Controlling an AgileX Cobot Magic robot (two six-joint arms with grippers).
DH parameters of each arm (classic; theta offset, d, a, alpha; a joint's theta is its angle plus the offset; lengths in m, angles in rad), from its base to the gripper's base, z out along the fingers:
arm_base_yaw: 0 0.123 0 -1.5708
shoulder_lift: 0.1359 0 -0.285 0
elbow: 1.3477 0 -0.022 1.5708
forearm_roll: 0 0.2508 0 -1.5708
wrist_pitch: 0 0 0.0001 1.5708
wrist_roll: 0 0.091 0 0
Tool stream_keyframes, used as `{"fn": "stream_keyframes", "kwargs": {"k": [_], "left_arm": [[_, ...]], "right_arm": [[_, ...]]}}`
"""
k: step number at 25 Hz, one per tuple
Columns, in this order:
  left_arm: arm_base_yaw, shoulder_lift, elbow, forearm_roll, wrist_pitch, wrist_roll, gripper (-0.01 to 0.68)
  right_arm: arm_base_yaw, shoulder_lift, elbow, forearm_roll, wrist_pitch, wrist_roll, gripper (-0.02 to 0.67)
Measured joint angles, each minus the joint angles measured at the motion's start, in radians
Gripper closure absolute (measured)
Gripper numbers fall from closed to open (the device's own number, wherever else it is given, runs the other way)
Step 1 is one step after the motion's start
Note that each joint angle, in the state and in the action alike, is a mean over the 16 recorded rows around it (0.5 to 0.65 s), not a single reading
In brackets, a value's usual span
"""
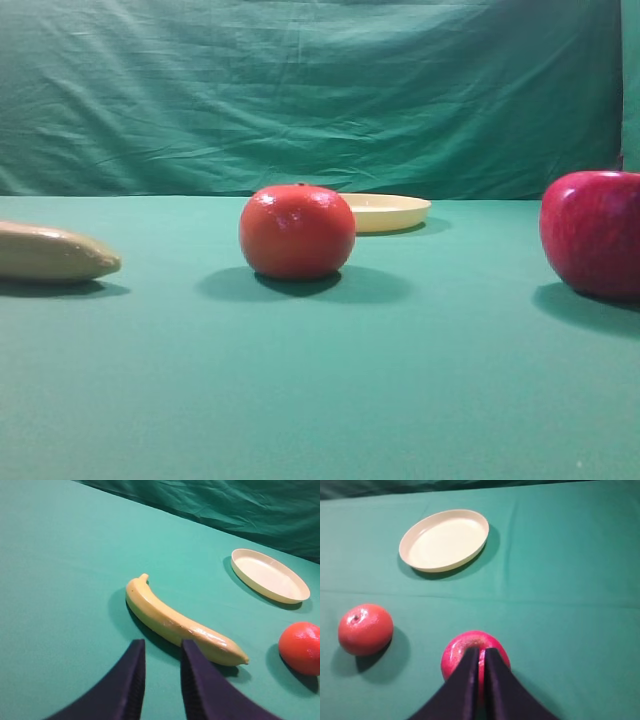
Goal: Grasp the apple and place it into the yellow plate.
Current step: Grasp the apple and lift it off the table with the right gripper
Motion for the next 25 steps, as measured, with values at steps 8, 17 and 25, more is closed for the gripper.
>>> {"fn": "stream_keyframes", "kwargs": {"k": [8,17,25], "left_arm": [[0.0,0.0,0.0,0.0,0.0,0.0,0.516],[0.0,0.0,0.0,0.0,0.0,0.0,0.516],[0.0,0.0,0.0,0.0,0.0,0.0,0.516]], "right_arm": [[0.048,0.175,-0.134,-0.134,0.113,0.062,0.649],[0.208,0.303,-0.231,-0.449,0.138,0.352,0.649],[0.312,0.396,-0.257,-0.594,0.094,0.489,0.574]]}}
